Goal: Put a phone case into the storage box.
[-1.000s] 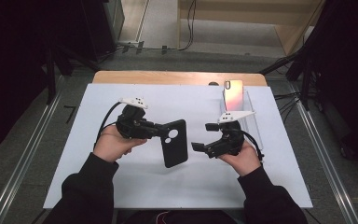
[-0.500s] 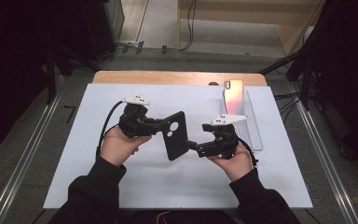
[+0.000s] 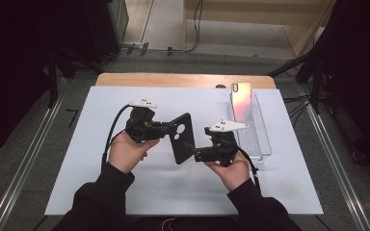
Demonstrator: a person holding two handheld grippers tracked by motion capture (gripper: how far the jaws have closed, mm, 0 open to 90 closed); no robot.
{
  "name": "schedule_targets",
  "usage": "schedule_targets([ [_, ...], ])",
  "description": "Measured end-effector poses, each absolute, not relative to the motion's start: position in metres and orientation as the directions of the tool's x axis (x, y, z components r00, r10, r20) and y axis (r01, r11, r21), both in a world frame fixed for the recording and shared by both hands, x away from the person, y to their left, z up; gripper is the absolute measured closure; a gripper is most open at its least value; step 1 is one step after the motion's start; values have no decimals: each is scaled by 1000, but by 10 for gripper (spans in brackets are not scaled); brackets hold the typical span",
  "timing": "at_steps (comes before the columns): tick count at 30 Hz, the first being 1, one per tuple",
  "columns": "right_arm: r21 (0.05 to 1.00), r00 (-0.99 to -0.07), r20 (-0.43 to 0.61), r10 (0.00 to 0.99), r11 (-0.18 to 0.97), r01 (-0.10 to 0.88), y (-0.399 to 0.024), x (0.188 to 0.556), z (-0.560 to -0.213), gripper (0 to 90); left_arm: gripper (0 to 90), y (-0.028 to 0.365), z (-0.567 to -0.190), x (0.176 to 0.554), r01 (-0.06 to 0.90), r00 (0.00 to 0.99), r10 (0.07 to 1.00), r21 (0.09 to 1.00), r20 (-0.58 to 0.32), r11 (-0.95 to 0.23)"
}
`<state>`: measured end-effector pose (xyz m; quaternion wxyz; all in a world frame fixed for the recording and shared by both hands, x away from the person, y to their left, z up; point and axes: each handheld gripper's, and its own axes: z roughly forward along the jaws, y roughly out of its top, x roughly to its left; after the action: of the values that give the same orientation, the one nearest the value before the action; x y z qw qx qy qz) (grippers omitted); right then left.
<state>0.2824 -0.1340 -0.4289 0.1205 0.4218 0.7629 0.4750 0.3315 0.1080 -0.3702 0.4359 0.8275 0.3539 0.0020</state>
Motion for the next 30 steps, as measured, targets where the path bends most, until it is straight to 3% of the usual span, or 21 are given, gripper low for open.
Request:
schedule_targets([
  [3, 832, -621, 207, 756, 199, 518, -131, 281, -430, 59, 773, 106, -371, 331, 585, 748, 589, 723, -306, -368],
  [5, 839, -639, 210, 740, 199, 507, -129, 281, -431, 4, 772, 104, -371, 330, 584, 749, 588, 725, -306, -365],
  [17, 839, -640, 201, 742, 207, 503, -120, 284, -431, 4, 773, 92, -375, 327, 597, 741, 592, 715, -318, -364],
  [30, 823, -582, 163, 797, 215, 525, -111, 290, -434, 20, 772, 79, -377, 320, 619, 730, 591, 700, -345, -357],
])
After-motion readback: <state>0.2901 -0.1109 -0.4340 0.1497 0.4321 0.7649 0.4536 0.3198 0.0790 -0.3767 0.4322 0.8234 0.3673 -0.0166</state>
